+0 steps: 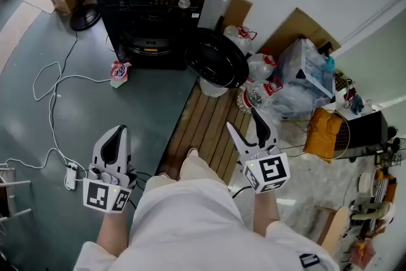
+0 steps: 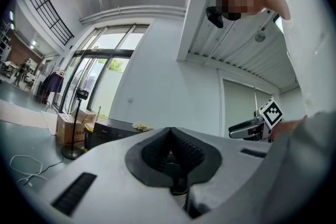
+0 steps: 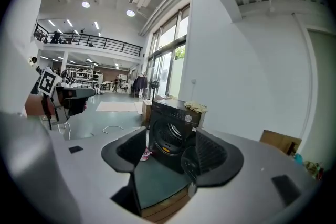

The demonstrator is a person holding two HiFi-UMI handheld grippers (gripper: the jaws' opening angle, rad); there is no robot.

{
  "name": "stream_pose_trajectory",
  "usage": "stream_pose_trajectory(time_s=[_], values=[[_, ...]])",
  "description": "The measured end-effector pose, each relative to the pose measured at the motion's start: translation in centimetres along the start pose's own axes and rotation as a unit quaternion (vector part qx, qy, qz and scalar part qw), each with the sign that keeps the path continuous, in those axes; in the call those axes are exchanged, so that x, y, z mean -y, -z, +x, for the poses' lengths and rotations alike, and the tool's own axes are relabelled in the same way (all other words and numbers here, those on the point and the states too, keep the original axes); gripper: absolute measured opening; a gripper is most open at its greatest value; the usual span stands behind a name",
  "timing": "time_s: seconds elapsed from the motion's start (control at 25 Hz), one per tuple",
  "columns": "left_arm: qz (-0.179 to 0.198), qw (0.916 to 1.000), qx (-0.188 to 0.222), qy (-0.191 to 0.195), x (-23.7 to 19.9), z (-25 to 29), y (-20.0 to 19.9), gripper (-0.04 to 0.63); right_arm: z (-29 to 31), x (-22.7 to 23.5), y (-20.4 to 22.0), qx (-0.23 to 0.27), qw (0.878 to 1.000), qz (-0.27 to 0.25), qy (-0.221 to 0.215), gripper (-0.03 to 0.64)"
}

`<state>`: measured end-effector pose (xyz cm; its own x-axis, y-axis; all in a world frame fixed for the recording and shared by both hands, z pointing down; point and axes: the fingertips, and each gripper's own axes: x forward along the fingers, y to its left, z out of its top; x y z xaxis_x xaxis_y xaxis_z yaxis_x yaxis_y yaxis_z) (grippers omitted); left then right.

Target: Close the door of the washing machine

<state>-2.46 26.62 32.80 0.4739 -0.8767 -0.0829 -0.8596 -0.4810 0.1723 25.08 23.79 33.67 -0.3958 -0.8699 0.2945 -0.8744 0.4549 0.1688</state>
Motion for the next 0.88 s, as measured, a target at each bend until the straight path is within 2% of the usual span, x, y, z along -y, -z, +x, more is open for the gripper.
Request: stream_pose_trajectory(time_s=[0.16, 0.32, 0.52, 0.68, 0.88], values=[[0.000, 0.9999, -0.012, -0.006, -0.7, 1.5, 0.7, 0.005, 2.8, 2.1, 0.7, -0.011, 1.000, -0.004, 0.004, 0.270], [0.006, 0.9995, -0.025, -0.020, -1.6, 5.1, 2.1, 0.005, 7.9, 6.1, 3.0, -0.030, 0.999, -0.015, 0.000, 0.273], [0.009, 0.9978, -0.042, -0.051, -3.7, 12.3, 3.4, 0.005, 17.2, 13.9, 6.7, -0.074, 0.996, -0.042, -0.006, 0.282], [0.012, 0.9958, -0.051, -0.075, -5.1, 19.2, 3.3, 0.005, 24.4, 19.7, 8.7, -0.105, 0.993, -0.048, -0.027, 0.284], [0.020, 0.9922, -0.054, -0.110, -6.6, 25.2, 2.5, 0.005, 31.8, 24.3, 12.6, -0.153, 0.984, -0.068, -0.062, 0.288]])
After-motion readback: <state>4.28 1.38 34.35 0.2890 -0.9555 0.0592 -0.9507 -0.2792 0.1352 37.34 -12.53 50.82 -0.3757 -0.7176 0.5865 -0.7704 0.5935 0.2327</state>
